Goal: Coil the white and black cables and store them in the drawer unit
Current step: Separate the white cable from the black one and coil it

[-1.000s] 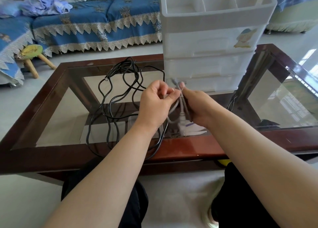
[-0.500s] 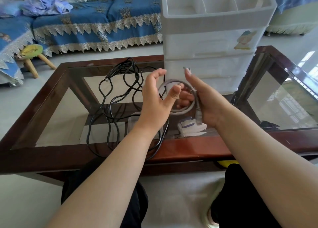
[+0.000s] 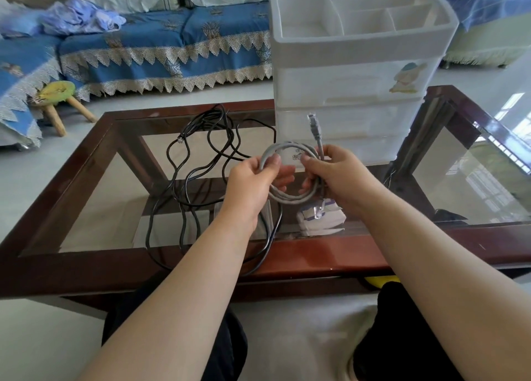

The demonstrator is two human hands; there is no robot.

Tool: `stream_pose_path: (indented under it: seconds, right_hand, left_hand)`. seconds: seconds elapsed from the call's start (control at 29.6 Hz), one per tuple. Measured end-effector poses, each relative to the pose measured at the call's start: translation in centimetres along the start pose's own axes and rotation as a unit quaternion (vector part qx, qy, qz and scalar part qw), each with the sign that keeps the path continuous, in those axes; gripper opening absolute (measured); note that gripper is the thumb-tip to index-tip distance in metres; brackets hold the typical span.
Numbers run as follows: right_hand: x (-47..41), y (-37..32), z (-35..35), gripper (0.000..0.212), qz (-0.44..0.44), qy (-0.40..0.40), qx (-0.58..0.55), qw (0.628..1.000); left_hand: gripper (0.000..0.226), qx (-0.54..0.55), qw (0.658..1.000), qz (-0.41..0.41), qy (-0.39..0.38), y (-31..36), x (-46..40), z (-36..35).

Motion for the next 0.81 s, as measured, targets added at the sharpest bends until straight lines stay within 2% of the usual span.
stream_pose_path:
  seconds: [0.14, 0.3, 0.37, 0.51, 0.57, 0.68, 0.74, 0.81]
  right_hand:
    - [-0.1, 0.3, 0.1, 0.009, 0.061, 0.051, 0.039, 0.996]
    - [-0.2, 0.4, 0.1, 0.014, 0.075, 0.087, 0.119, 0.986]
    - [-0.5, 0.4, 0.3, 0.016, 0.077, 0.106, 0.14, 0.981]
    - [-1.5, 0.6, 0.6, 0.016, 0.071, 0.1, 0.143, 0.982]
    - [-1.7, 0.6, 0.4, 0.013, 0.076, 0.074, 0.123, 0.987]
    - [-2.2, 0.8, 0.3, 0.015, 0.065, 0.04, 0.048, 0.996]
    - [-2.6, 1.1, 0.4, 0.033, 0.002, 0.04, -0.018, 0.999]
    - [-3.0, 1.4, 0.2, 0.062, -0.078, 0.053, -0.118, 0.988]
  left_hand:
    - [0.022, -0.048, 0.999, 0.013, -0.004, 0.1, 0.3, -0.3]
    - [0.017, -0.029, 0.996, -0.044, 0.076, -0.5, 0.3, -0.9]
    - [0.024, -0.019, 0.998, -0.003, 0.063, -0.4, 0.1, -1.1]
    - [0.023, 0.039, 0.983, 0.164, -0.078, 0.2, -0.3, -0.7]
    - [0.018, 0.099, 0.963, 0.217, -0.127, 0.5, -0.3, -0.3]
    - [0.015, 0.176, 0.944, 0.237, -0.151, 0.7, -0.5, 0.3]
    - [0.013, 0.195, 0.946, 0.23, -0.121, 0.7, -0.8, 0.5]
    - [0.014, 0.185, 0.96, 0.199, -0.062, 0.3, -1.3, 0.7]
Point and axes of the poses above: each hand's wrist, its own x-axis away from the middle knuckle, its own z-axis out of the back of the hand, y = z × x, the point moved 1 cm from there along -x, towards the middle knuckle
